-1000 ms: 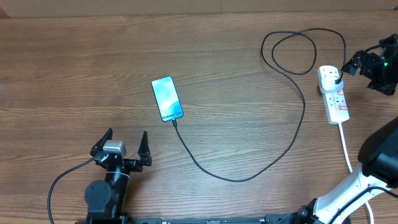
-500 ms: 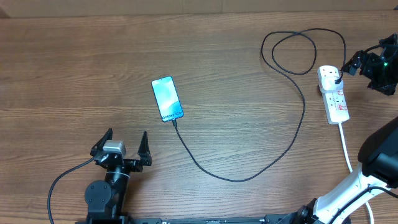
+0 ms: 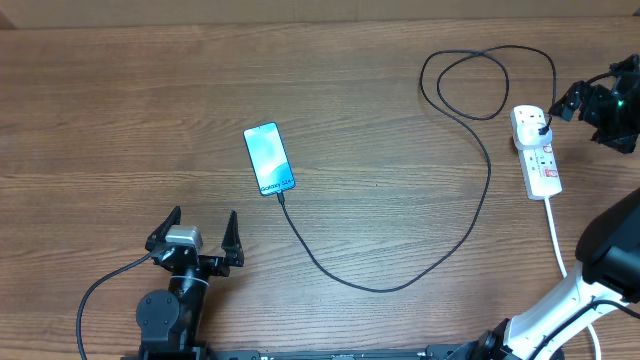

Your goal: Plug charger to phone and switch on socket

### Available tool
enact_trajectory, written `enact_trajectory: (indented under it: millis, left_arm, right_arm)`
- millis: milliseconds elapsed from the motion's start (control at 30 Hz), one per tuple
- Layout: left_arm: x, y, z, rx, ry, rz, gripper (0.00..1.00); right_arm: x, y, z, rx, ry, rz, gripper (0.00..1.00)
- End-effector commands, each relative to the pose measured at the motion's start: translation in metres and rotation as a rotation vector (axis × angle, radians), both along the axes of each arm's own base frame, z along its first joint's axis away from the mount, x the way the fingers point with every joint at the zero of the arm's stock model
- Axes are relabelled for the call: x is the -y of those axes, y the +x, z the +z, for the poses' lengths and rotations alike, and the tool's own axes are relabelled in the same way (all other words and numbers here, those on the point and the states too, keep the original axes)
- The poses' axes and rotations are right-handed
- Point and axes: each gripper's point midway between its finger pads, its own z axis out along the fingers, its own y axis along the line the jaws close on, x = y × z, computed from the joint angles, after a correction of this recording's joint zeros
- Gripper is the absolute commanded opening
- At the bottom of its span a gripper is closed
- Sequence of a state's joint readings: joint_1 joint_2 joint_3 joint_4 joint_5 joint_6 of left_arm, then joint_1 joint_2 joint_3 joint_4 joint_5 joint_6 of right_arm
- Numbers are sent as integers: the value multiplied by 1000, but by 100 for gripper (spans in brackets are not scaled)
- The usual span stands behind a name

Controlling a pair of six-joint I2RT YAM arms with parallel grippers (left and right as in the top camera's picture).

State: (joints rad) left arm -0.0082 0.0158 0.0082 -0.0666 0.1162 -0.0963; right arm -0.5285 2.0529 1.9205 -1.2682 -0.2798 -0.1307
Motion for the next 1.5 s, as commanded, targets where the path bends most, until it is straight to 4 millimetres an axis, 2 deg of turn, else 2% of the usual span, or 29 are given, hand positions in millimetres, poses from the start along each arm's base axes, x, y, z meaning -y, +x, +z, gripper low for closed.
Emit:
enact_trajectory:
  millis: [0, 267, 400, 467, 600, 733, 900, 1000, 1067, 1200, 1367, 1467]
  left_arm:
    - [2, -1, 0, 8, 22, -10, 99]
    - [2, -1, 0, 8, 22, -10, 99]
    - [2, -1, 0, 8, 22, -10, 100]
    - [2, -1, 0, 9, 22, -10, 100]
    - [2, -1, 0, 9, 22, -10, 100]
    - [2, -1, 0, 9, 22, -10, 99]
    - [2, -1, 0, 9, 22, -10, 100]
    - [2, -1, 0, 9, 22, -10, 100]
    - [2, -1, 0, 9, 22, -10, 100]
    - [2, -1, 0, 8, 22, -10, 100]
    - [2, -1, 0, 9, 22, -10, 99]
    - [2, -1, 0, 8, 22, -10, 99]
  right_arm:
    - [-13, 0, 68, 146, -86, 30, 100]
    - [-59, -21, 165, 363, -192, 103, 100]
    - [-101, -36, 209, 478, -226, 186, 100]
    - [-133, -45, 230, 541, -232, 255, 100]
    - [-183, -65, 259, 639, -227, 375, 100]
    - [-222, -89, 281, 723, -212, 478, 100]
    - [-241, -120, 302, 804, -212, 532, 100]
    - [-243, -138, 306, 831, -215, 538, 100]
    - [-243, -150, 301, 832, -216, 538, 100]
    - [-242, -166, 272, 780, -203, 542, 100]
    - [-244, -187, 207, 615, -139, 556, 100]
    - [-241, -191, 164, 552, -145, 567, 100]
